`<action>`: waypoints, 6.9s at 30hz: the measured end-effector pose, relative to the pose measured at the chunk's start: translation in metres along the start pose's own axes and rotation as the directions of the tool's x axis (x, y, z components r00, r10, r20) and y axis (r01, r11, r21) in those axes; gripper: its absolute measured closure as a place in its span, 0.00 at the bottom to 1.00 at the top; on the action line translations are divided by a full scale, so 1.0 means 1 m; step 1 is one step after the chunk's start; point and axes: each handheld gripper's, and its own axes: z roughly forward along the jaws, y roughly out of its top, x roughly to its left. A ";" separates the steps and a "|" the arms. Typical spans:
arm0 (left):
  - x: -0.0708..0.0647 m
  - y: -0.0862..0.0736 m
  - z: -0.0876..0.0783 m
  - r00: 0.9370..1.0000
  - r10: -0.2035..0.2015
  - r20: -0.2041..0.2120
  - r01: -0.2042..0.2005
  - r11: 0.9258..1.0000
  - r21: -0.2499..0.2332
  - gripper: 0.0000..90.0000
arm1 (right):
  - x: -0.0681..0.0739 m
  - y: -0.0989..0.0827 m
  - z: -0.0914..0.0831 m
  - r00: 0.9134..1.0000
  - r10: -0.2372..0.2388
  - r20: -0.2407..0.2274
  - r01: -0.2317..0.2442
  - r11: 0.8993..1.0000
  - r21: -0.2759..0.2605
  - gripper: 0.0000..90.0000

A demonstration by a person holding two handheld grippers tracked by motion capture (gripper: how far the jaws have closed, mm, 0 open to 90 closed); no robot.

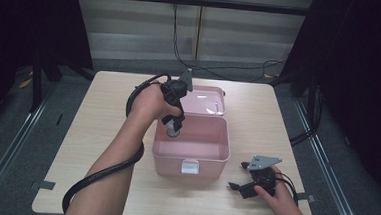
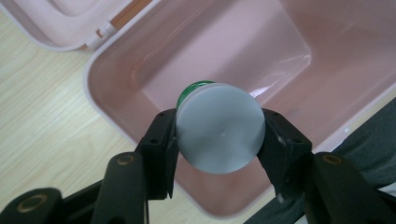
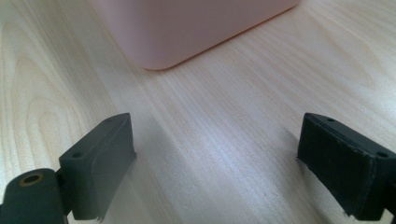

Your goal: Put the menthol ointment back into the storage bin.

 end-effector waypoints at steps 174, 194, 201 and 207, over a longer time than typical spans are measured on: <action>0.004 0.024 0.090 0.962 -0.274 -0.009 0.273 0.960 -0.057 0.24 | 0.000 0.000 0.000 1.000 -0.001 0.001 0.001 1.000 -0.003 0.12; -0.009 0.024 0.066 0.981 -0.195 0.006 0.195 0.978 -0.072 0.23 | 0.000 0.000 0.000 1.000 -0.001 0.002 0.001 1.000 -0.003 0.12; -0.013 0.020 0.048 0.987 -0.160 0.014 0.160 0.984 -0.079 0.23 | 0.000 0.000 0.000 1.000 -0.002 0.002 0.002 1.000 -0.004 0.12; -0.014 0.013 0.034 0.991 -0.132 0.026 0.133 0.989 -0.065 0.23 | 0.000 0.000 0.000 1.000 -0.002 0.001 0.002 1.000 -0.002 0.12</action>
